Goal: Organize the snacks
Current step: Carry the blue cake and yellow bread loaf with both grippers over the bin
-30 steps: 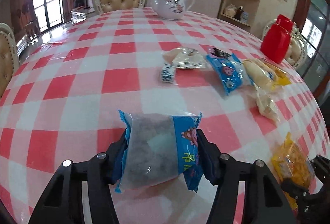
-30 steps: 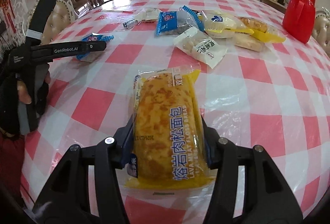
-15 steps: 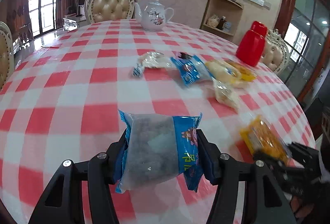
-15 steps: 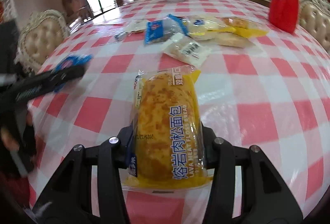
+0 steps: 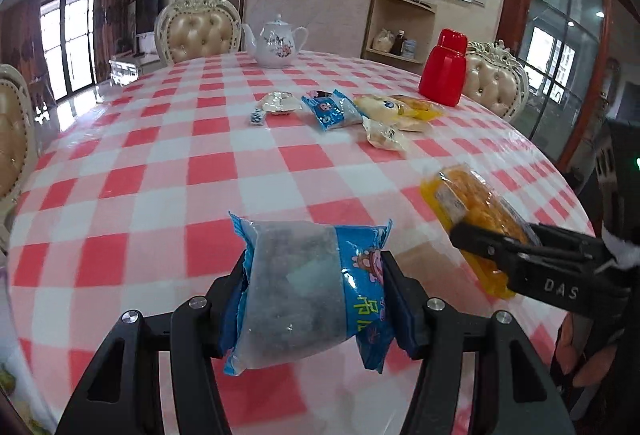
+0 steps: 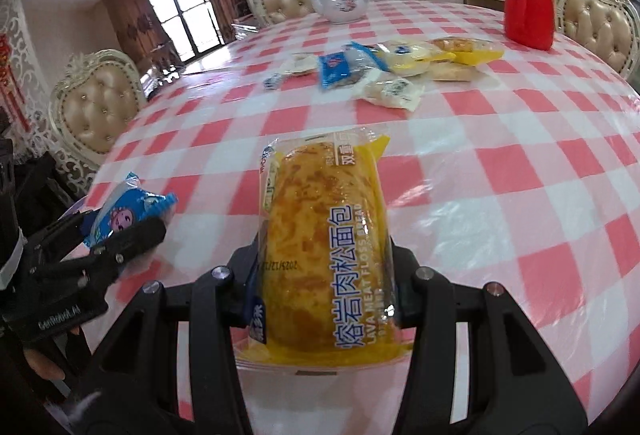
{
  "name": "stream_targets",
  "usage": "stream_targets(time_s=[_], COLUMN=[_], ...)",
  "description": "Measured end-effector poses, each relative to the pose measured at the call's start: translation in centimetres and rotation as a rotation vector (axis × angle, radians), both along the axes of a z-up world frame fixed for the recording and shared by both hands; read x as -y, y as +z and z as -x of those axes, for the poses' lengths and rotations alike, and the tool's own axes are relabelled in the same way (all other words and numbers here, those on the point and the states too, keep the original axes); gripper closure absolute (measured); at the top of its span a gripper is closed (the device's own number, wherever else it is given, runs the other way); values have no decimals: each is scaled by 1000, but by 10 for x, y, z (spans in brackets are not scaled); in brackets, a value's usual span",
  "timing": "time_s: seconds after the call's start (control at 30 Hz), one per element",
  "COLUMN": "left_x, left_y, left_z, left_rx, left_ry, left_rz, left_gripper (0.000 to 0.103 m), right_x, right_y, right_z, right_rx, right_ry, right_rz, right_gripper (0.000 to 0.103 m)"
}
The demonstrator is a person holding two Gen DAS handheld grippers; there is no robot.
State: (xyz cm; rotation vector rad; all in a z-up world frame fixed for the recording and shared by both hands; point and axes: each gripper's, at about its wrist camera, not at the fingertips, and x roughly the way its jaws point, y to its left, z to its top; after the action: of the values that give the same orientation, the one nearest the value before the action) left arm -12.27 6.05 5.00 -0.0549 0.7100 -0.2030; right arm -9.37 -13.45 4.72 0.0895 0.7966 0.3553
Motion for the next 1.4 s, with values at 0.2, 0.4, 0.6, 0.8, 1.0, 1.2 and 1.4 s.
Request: stream_targets(time_s=[0.2, 0.4, 0.6, 0.8, 1.0, 1.2, 1.4], left_x=[-26, -56, -91, -133, -178, -221, -260], left_y=[9, 11, 11, 11, 13, 12, 12], left_z=[35, 55, 74, 91, 108, 122, 135], left_rx=[35, 46, 51, 55, 69, 69, 75], left_ry=[24, 66, 129, 223, 327, 434, 544], left_rz=[-17, -11, -8, 2, 6, -6, -35], left_gripper=[43, 43, 43, 43, 43, 42, 42], right_x=[-33, -67, -107, -151, -198, -246, -298], right_y=[6, 15, 18, 21, 22, 17, 4], right_z=[17, 29, 41, 53, 67, 85, 110], right_rx=[18, 42, 54, 71, 90, 97, 93], right_ry=[49, 117, 218, 319, 418, 524, 651], right_rz=[11, 25, 28, 45, 75, 113, 165], right_gripper=[51, 51, 51, 51, 51, 51, 51])
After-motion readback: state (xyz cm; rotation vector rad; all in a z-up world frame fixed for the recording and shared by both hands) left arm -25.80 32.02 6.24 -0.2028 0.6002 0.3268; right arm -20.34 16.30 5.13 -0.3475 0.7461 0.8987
